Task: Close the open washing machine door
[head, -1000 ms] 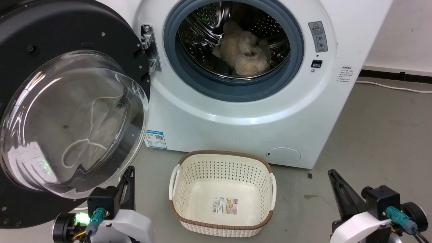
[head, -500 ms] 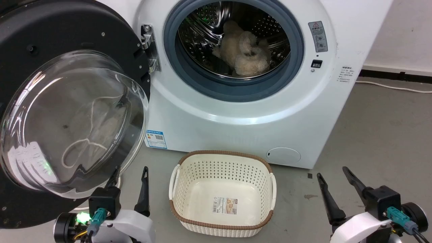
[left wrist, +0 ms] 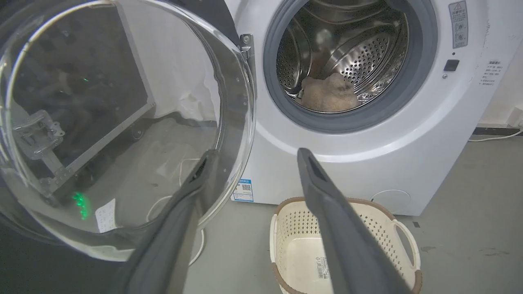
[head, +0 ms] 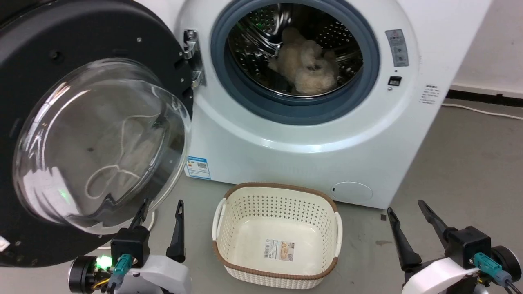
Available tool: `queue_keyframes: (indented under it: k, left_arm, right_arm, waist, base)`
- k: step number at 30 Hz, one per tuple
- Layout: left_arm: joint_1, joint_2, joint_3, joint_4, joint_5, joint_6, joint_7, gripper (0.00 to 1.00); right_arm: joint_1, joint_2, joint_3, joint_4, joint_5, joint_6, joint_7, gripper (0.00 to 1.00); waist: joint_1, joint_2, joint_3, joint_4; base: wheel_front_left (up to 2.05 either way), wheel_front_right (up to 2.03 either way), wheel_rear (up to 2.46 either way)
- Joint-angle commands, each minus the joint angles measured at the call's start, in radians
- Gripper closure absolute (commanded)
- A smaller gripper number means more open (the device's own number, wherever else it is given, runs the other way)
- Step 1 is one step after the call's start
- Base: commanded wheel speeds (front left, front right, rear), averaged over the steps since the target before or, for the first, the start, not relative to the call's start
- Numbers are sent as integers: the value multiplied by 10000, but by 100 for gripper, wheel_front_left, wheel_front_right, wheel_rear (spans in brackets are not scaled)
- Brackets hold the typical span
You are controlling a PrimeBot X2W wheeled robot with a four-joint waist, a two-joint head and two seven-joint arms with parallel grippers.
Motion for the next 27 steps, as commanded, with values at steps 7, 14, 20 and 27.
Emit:
queue_keyframes:
  k: [7, 14, 20, 27]
  left_arm:
    - [38, 131, -148, -40, 40, 88, -242, 0]
    - [127, 246, -220, -90, 34, 155, -388, 0]
    - [219, 273, -232, -278, 29, 336, -513, 0]
    - [436, 358, -252, -512, 11, 571, -702, 0]
  right_arm:
    - [163, 11, 45, 71, 155, 2, -224, 0]
    - [176, 14, 198, 119, 208, 2, -370, 0]
    - [-8, 16, 483, 270, 220, 2, -495, 0]
    - [-335, 19, 899, 589, 259, 3, -684, 0]
  waist:
    - [0, 0, -83, 500]
    - [0, 0, -117, 984]
    - [0, 0, -42, 1298]
    - [0, 0, 29, 1723]
  base:
    - [0, 0, 0]
    - [0, 0, 0]
    - [0, 0, 0]
    - [0, 0, 0]
